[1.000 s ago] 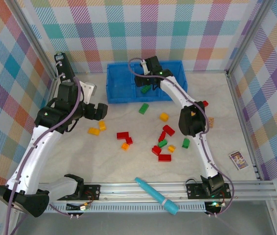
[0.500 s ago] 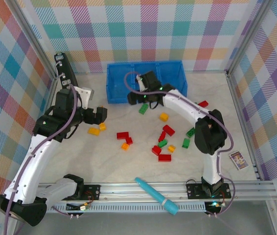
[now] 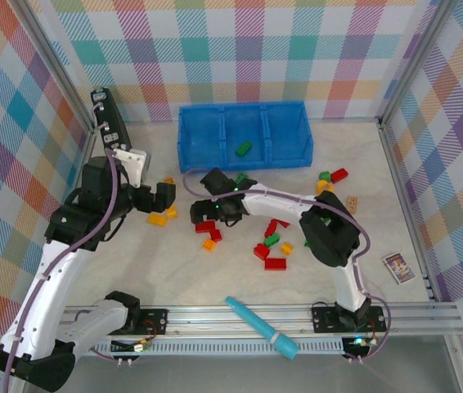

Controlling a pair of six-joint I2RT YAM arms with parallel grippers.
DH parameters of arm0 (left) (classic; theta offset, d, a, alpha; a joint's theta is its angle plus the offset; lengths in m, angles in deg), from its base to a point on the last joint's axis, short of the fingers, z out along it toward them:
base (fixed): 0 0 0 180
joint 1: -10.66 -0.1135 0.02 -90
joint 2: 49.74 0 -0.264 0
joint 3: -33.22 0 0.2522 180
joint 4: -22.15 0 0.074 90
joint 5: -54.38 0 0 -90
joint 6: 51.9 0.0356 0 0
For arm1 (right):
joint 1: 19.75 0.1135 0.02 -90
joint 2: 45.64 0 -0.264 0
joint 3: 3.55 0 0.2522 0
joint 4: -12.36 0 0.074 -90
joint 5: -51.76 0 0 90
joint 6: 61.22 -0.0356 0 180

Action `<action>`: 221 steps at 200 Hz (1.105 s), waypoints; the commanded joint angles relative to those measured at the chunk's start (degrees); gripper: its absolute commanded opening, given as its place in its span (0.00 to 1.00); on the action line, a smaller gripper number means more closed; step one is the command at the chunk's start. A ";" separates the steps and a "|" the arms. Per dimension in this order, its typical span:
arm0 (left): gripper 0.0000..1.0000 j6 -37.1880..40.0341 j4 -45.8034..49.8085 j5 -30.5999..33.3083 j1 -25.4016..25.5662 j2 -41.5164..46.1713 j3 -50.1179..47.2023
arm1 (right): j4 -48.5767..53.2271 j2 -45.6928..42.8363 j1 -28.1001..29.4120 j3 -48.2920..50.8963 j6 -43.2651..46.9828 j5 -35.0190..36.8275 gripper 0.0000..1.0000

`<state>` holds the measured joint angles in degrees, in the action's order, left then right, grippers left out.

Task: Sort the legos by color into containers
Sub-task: Pick up the lego from the center of the table.

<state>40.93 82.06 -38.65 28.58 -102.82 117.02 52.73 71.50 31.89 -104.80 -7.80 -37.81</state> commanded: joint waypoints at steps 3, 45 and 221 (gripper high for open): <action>1.00 0.84 -1.07 -0.83 -0.07 1.46 -1.04 | 1.10 3.31 1.42 -3.29 -2.43 -0.31 0.99; 1.00 0.74 -0.71 -0.66 -0.07 2.36 -1.40 | 7.04 9.16 2.67 -8.95 -2.37 4.84 0.99; 1.00 -0.72 1.33 0.96 -0.07 4.10 -0.77 | 16.41 14.66 2.81 -15.39 2.44 14.32 0.61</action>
<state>40.82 82.36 -38.02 28.58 -98.80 116.10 67.40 85.01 35.93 -121.43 -7.10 -24.90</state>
